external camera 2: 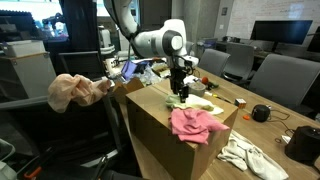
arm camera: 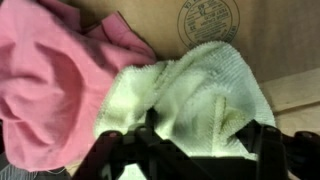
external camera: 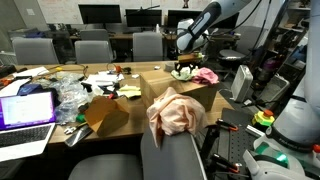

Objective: Pick up two clothes from the box and put them on the chair's headrest

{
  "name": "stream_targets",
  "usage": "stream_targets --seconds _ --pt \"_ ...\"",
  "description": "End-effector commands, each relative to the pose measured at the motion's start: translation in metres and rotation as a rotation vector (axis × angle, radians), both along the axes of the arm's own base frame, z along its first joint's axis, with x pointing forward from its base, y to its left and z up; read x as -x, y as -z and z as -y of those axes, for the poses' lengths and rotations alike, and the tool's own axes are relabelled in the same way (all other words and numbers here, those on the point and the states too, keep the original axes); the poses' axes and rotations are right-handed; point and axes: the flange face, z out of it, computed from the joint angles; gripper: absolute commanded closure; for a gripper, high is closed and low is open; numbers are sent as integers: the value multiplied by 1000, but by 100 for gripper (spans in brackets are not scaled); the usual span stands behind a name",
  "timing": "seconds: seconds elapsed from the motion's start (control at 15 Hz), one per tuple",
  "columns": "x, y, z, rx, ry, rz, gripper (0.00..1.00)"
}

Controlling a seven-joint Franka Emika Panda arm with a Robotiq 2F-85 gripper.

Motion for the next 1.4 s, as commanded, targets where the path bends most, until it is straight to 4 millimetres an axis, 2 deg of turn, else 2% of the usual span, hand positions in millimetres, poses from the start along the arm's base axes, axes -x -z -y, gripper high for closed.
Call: stream_targets --seconds 0.0,0.4,0.53,0.73,1.0,1.33 --pt "-7 -5 4 0 -4 -5 54" --pt "-3 -12 -6 -15 -18 -19 97" --pt "1 -19 -11 -20 -22 -22 100" --pt "11 -38 -21 -22 -27 -12 97" --pt "30 -76 -43 -26 -43 23 97" --pt "64 -126 -75 -18 -80 69 97"
